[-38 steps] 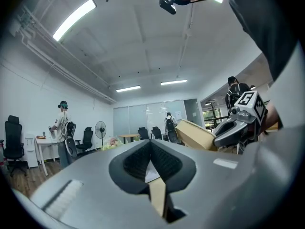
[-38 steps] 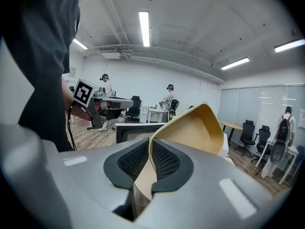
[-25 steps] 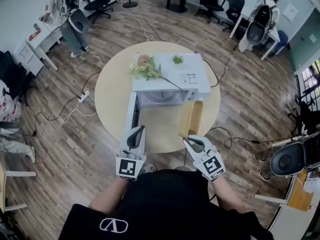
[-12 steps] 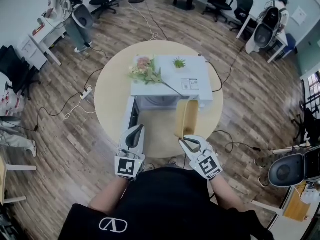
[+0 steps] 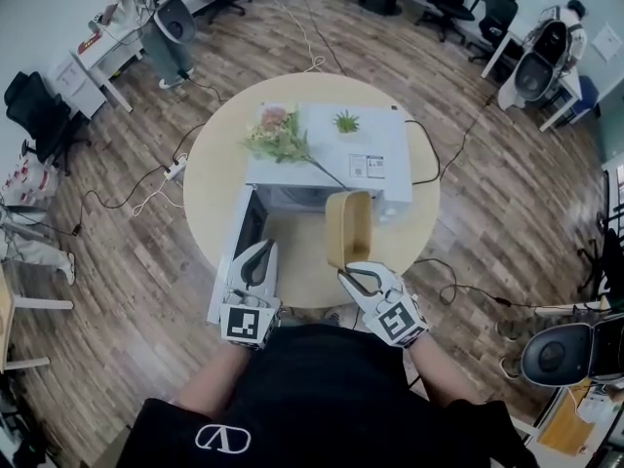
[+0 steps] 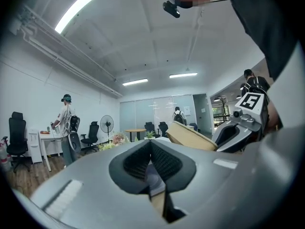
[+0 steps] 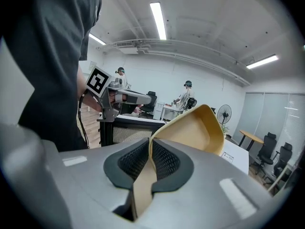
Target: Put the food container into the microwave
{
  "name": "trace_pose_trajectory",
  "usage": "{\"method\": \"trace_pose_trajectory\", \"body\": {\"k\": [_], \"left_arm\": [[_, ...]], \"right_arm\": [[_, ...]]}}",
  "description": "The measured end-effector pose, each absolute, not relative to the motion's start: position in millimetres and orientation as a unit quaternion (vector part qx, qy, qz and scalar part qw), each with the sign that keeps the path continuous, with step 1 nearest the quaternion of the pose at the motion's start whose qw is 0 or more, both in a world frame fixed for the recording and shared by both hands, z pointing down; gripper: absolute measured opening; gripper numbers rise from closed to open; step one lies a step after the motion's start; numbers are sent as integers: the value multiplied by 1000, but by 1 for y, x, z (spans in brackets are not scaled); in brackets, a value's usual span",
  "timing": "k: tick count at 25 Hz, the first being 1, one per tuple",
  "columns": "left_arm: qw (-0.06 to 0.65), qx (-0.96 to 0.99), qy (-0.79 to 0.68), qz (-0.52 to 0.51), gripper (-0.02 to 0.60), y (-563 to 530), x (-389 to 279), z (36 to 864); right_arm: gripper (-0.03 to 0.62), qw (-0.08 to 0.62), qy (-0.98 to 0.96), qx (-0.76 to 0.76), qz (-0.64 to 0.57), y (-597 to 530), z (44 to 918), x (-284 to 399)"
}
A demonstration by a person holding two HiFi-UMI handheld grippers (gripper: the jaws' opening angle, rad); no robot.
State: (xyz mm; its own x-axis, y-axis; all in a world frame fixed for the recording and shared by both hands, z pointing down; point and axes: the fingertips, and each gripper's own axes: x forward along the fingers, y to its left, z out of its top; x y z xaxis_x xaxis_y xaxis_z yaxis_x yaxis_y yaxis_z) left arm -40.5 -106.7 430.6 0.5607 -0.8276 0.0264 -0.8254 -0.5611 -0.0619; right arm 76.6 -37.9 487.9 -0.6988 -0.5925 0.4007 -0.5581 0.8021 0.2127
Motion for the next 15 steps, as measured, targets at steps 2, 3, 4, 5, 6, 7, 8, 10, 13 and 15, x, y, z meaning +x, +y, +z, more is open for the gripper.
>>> {"method": "trace_pose_trajectory", "body": {"k": [2,3,4,5,6,7,8,10,13,15], "left_arm": [[11,-884,466,-40,0,-108,-43,436],[6,-884,465,-48,1,-110,-45,438],[4,-884,464,-51,1,-112,-47,438],[3,-885,463,-52,0,-115,-49,438],[3,-885,462,-53,2,-117,-52,438],[3,-885,462,-54,2,-119,-54,438],[2,-885,462,-55,0,-122,-57,439],[1,-886,460,-56,0,-125,-59,440],[-1,-889,454,-61,0,-126,-60,443],[-3,-890,452,-62,2,-127,-61,445]], "right_arm": [[31,235,-922,307,-39,-40,489,75],[31,238,-921,305,-41,-41,489,73],[31,242,-921,304,-43,-43,489,71],[31,243,-920,303,-43,-44,489,69],[31,243,-920,304,-41,-45,489,67],[31,244,-920,304,-40,-47,489,64],[31,248,-920,301,-43,-49,490,62],[31,263,-919,291,-50,-50,491,57],[31,302,-914,267,-55,-47,507,51],[31,336,-907,248,-55,-45,526,48]]}}
